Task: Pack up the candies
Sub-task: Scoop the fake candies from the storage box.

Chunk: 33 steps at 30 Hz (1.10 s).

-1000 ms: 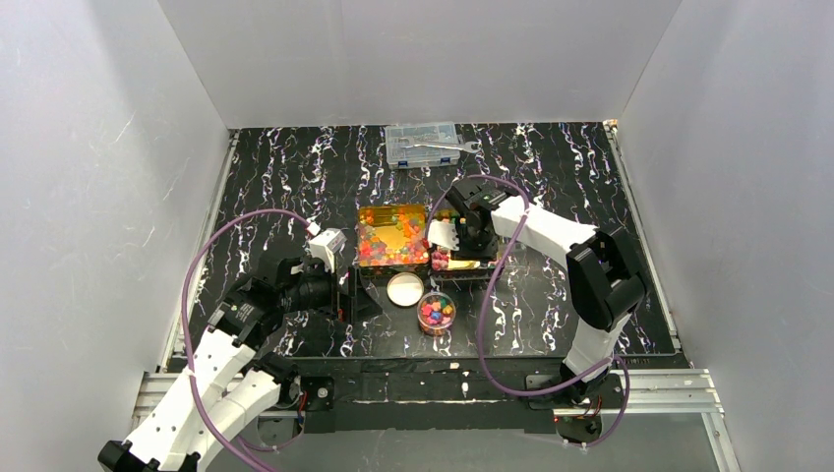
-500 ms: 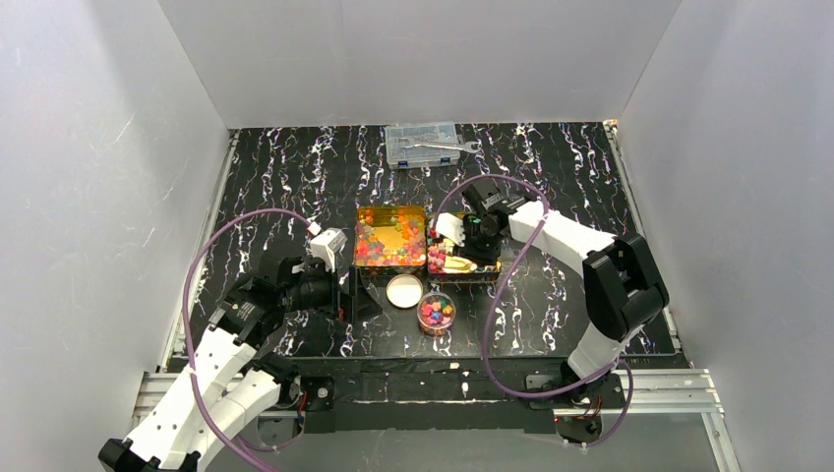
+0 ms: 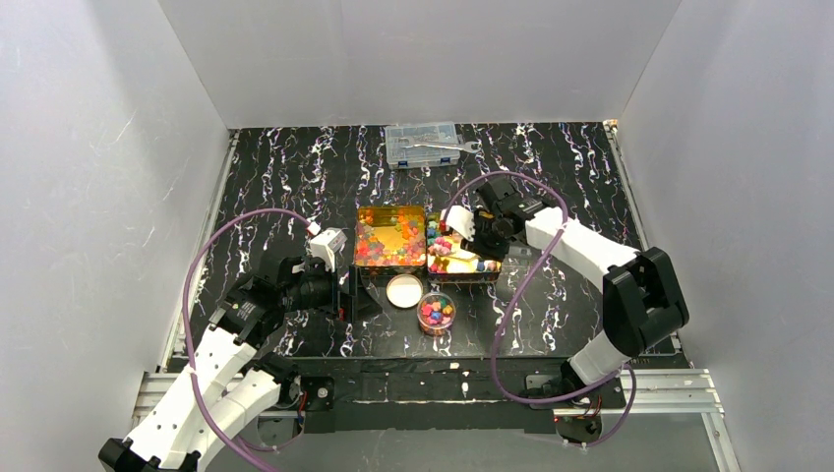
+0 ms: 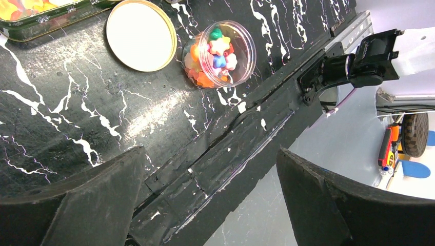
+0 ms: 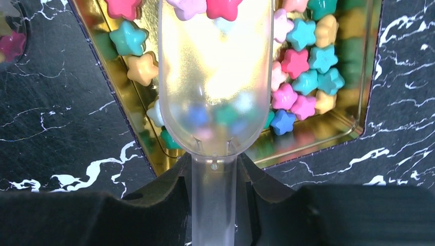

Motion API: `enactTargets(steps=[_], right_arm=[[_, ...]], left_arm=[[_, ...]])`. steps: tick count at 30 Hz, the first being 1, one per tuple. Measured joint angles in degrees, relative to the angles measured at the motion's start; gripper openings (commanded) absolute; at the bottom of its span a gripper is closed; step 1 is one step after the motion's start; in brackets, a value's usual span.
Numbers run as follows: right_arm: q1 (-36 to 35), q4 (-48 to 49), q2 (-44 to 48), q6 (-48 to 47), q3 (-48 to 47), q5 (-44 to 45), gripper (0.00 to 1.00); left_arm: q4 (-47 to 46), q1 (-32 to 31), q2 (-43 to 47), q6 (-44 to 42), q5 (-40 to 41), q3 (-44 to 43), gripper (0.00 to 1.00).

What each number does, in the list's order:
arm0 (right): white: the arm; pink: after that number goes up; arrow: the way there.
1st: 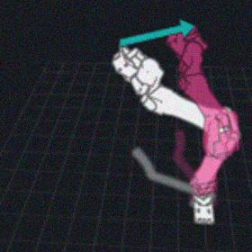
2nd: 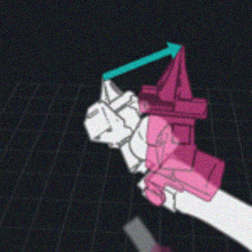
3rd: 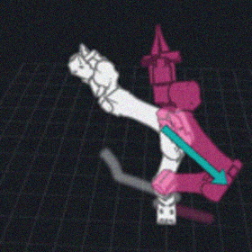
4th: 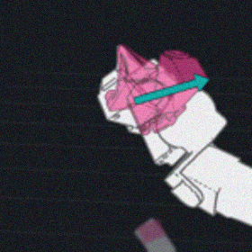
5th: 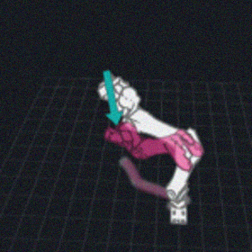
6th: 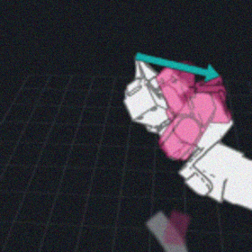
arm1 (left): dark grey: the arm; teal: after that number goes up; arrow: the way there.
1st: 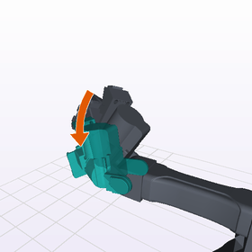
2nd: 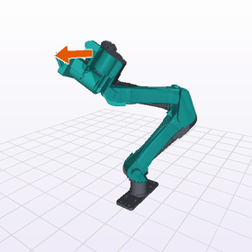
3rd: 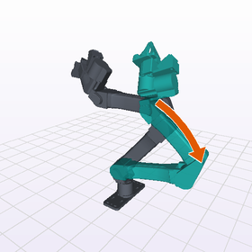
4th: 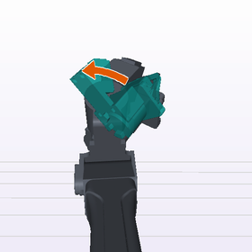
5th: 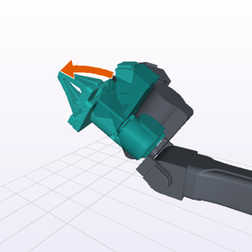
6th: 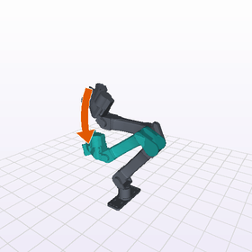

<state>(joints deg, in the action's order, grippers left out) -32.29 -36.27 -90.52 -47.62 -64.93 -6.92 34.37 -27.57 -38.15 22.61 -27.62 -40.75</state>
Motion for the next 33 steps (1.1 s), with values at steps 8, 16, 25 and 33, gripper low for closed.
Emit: enactTargets(steps=[8, 16, 25, 33], right_arm=[[1.09, 0.83, 4.90, 1.55, 4.37, 0.57, 0.01], [1.16, 0.44, 10.40, 5.03, 4.94, -0.37, 0.01], [-2.43, -2.40, 17.09, 10.43, 6.01, -0.04, 0.01], [-14.88, -6.80, 20.17, 20.20, 3.76, 7.34, 0.01]], left_arm=[[0.04, 0.00, -0.04, 0.00, 0.17, 0.00, 0.98], [0.09, 0.00, -0.04, 0.00, 0.20, 0.00, 0.98], [0.13, 0.00, -0.07, 0.00, 0.24, 0.00, 0.98], [0.17, 0.00, -0.59, 0.02, 0.57, 0.00, 0.98]])
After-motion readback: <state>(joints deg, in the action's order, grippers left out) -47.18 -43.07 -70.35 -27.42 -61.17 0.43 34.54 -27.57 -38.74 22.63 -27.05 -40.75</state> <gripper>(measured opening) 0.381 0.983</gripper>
